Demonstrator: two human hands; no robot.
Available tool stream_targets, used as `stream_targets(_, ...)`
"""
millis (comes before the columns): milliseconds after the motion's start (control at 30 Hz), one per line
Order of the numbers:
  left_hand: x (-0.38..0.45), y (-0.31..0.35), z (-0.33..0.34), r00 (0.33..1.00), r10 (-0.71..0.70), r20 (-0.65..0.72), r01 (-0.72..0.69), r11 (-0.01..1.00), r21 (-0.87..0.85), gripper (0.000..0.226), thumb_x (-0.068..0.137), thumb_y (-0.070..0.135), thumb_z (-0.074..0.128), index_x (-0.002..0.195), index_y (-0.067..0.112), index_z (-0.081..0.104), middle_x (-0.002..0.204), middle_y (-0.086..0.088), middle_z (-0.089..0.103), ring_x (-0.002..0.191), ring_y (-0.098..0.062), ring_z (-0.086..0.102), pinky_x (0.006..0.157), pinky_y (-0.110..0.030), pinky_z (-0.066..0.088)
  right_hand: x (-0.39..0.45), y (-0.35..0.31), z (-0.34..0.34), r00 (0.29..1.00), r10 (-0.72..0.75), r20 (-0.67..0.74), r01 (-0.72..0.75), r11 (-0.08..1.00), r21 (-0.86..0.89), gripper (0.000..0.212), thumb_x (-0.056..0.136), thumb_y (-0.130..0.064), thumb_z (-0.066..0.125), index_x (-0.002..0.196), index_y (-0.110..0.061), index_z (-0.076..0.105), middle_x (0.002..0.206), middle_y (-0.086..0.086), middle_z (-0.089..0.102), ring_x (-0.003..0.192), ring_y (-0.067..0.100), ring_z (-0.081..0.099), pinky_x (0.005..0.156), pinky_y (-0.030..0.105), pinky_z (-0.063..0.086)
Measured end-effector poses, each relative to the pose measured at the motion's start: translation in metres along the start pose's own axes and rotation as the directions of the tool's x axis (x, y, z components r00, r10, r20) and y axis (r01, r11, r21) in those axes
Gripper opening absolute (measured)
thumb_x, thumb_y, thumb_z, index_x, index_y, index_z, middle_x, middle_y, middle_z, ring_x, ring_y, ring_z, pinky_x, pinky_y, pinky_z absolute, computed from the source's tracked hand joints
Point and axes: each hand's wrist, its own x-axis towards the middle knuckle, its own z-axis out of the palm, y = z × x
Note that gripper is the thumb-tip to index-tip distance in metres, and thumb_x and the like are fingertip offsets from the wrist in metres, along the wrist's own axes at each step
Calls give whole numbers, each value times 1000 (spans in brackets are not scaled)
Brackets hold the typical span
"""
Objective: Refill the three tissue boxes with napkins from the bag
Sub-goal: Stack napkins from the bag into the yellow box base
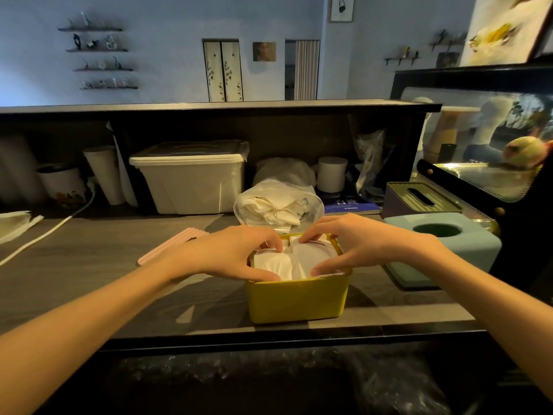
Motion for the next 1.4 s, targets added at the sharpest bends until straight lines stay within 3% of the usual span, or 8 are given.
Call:
stream_targets(133,3,-2,-4,999,-7,31,10,997,-71,68,84,63,69,140,30,48,136,13,55,120,-4,53,103,-31,51,-3,2,-10,1000,6,27,-7,1000,30,73,76,-66,77,141,-45,53,146,-25,48,131,2,45,109,30,43)
stream_targets(267,6,-1,-7,1000,6,25,-6,1000,21,72,85,64,67,144,29,47,137,12,49,124,-6,47,107,-30,44,-1,2,-12,1000,14,26,-14,1000,-4,79,72,-71,78,142,-46,51,146,-26,48,132,0,44,112,34,42)
stream_targets(533,10,-5,-10,998,15,58,-13,999,-31,74,80,63,74,142,32,49,137,13,50,124,-5,48,107,-31,48,1,0,-2,999,-37,10,38,989,-140,74,80,-64,75,146,-44,48,146,-23,49,129,0,41,105,24,34)
stream_targets(700,14,1,-9,998,4,65,-5,1000,18,71,81,60,74,140,31,49,136,12,53,121,-6,49,106,-30,46,2,5,4,1000,-25,-10,25,998,-55,71,79,-64,76,143,-46,50,142,-24,52,123,-4,41,100,23,35)
stream_targets(900,8,0,-19,998,14,53,-10,997,-72,69,80,61,74,138,32,52,133,15,56,120,-3,53,102,-30,51,-5,4,-7,1000,0,-2,0,993,116,70,79,-62,74,142,-43,52,140,-25,51,119,-8,47,96,19,44)
stream_targets(1167,-11,-9,-39,992,-60,-108,21,944,-329,49,85,57,66,127,33,62,124,20,62,112,3,59,91,-18,53,0,-1,-12,975,-11,-224,59,977,205,56,79,-66,69,126,-37,66,123,-24,63,114,-5,57,95,26,53)
stream_targets(1267,-14,-42,-30,957,-201,-210,150,960,-237,22,92,41,68,109,29,67,106,14,68,98,0,64,80,-14,49,8,-9,-12,953,-7,-303,83,967,240,46,84,-59,69,122,-33,69,118,-22,66,108,-7,60,89,18,50)
stream_targets(1400,-22,-104,11,863,-497,-85,495,868,-48,19,88,32,76,103,21,70,104,3,71,90,-6,64,78,-20,54,23,-19,-7,934,11,-358,90,960,264,35,90,-47,71,119,-28,71,112,-19,69,102,-4,63,84,15,49)
